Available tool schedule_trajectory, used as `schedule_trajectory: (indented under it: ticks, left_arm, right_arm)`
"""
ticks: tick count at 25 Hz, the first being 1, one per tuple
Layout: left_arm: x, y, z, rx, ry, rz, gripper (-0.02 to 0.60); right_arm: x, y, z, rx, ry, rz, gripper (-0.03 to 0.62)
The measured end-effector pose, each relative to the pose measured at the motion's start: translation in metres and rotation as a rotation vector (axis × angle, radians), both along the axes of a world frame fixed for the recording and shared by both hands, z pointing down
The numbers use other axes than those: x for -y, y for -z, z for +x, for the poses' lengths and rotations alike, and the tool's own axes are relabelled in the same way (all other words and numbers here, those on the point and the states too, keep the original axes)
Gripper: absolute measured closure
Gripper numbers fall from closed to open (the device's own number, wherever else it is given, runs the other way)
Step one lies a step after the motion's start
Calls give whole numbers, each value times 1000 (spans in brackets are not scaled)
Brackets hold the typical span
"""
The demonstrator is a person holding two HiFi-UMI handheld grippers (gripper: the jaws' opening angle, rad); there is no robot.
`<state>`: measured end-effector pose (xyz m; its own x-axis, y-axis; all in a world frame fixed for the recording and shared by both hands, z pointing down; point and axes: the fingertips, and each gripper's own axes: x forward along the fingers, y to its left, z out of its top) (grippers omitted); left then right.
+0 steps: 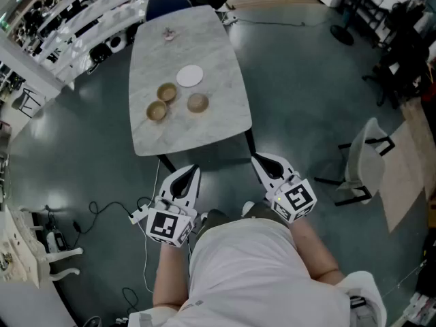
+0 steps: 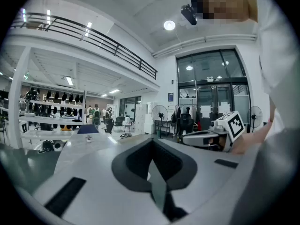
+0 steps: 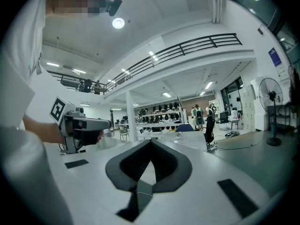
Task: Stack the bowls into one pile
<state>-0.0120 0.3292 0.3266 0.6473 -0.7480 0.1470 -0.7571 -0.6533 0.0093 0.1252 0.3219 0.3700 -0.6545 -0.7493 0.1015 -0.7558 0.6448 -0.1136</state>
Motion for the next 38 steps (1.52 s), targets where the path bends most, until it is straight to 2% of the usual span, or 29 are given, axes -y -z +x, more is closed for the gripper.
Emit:
schedule_trajectory:
  ticks: [5,9,13,19,24,28,38]
  left_arm:
    - [-2,-5,34,-21,36,-41,580]
    - [-7,-18,51,29,52,-69,580]
    - [-4,-28,55,69,56,-97,580]
    - [23,-46,58,27,65,-152,580]
    - [61,-50,70,13,23,-146,580]
    - [104,-52,61,-11,1,-146,580]
    - [218,-65,7,-63,-40,-170,580]
  right_arm:
    - [-5,3,31,27,24,6,585]
    - [-2,-1,53,102,26,-22,585]
    - [1,-8,60,113,26,-45,585]
    - [18,-28,75,102,-9,-103,585]
    - [50,-38,86,84,-44,-144,585]
    - [88,-35,72,50,-49,-153,585]
    - [199,-27,5,-29,-46,-158,585]
